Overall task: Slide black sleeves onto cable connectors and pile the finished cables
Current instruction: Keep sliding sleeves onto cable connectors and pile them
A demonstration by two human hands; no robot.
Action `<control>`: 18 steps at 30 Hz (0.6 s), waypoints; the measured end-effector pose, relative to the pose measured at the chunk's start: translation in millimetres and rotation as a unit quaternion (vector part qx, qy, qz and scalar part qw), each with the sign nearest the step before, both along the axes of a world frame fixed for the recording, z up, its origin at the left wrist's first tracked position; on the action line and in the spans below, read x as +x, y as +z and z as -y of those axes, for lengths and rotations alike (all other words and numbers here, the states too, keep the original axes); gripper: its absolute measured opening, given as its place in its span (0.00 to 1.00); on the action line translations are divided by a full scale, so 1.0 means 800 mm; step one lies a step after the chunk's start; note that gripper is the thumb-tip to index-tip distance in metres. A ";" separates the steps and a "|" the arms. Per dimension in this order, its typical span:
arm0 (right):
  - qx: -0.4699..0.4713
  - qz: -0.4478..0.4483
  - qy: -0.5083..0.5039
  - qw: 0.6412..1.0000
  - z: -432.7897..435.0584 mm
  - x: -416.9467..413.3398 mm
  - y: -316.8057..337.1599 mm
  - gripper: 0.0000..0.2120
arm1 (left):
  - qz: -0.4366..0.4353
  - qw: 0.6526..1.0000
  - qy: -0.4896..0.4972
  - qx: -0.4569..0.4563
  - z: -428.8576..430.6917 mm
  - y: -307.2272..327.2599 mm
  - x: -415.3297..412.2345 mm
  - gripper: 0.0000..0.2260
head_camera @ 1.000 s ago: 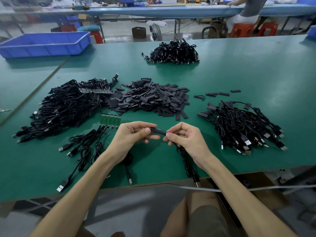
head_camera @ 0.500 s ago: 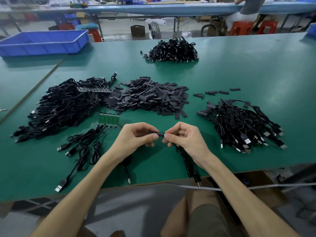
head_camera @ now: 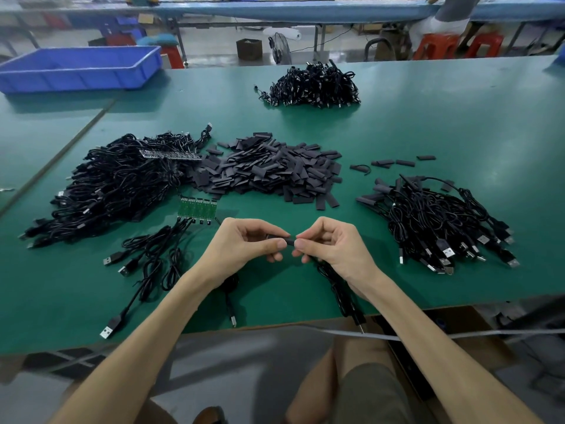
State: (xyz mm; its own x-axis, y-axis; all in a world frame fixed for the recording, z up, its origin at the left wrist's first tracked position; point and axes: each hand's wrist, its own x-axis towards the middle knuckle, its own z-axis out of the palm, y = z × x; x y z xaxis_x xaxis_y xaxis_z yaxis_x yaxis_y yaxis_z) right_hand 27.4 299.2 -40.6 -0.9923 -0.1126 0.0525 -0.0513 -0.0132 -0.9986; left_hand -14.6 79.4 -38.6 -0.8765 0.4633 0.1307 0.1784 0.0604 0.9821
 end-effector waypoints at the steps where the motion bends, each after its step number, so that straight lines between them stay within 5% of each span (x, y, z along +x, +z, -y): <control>1: -0.002 -0.001 0.001 1.000 0.000 0.000 0.000 0.07 | 0.002 1.000 -0.002 -0.002 0.001 0.000 0.000 0.09; 18: -0.027 -0.005 0.005 1.000 -0.004 0.002 -0.001 0.06 | 0.024 1.000 0.005 0.012 0.000 0.003 0.000 0.10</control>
